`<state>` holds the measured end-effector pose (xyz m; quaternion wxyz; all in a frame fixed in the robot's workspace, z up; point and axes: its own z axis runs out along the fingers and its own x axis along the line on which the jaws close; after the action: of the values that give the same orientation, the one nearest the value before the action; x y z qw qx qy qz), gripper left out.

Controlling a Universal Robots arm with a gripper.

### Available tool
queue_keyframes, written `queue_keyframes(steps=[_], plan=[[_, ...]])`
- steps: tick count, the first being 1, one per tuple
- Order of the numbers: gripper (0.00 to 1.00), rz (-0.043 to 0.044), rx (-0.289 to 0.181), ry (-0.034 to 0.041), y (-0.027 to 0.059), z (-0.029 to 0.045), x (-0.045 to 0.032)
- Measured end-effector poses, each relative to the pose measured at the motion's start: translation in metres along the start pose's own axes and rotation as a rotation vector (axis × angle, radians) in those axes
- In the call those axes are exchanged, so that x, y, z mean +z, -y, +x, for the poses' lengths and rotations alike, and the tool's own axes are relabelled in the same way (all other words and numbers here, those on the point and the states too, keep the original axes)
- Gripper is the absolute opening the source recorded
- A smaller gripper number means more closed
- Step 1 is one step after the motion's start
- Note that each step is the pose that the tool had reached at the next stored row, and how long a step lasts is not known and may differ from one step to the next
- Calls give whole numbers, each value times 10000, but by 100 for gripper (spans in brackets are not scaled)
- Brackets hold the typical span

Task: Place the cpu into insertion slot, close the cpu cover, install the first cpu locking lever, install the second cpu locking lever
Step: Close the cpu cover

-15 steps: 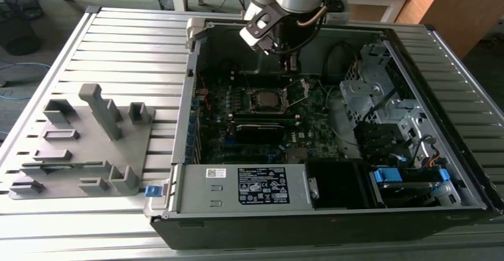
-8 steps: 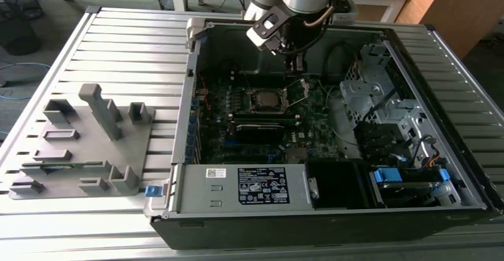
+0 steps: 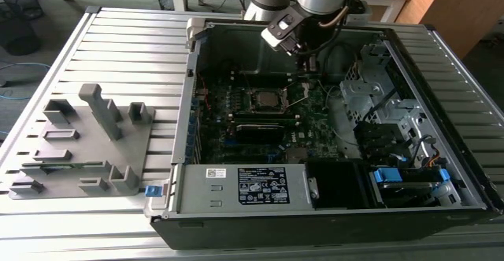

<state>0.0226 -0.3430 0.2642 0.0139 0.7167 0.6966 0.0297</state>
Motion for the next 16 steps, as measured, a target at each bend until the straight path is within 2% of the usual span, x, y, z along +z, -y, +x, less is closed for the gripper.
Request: queue_keyframes(steps=[11, 16], plan=[[11, 26, 0, 4, -306, 8, 19], [11, 27, -1, 2, -392, 11, 25]])
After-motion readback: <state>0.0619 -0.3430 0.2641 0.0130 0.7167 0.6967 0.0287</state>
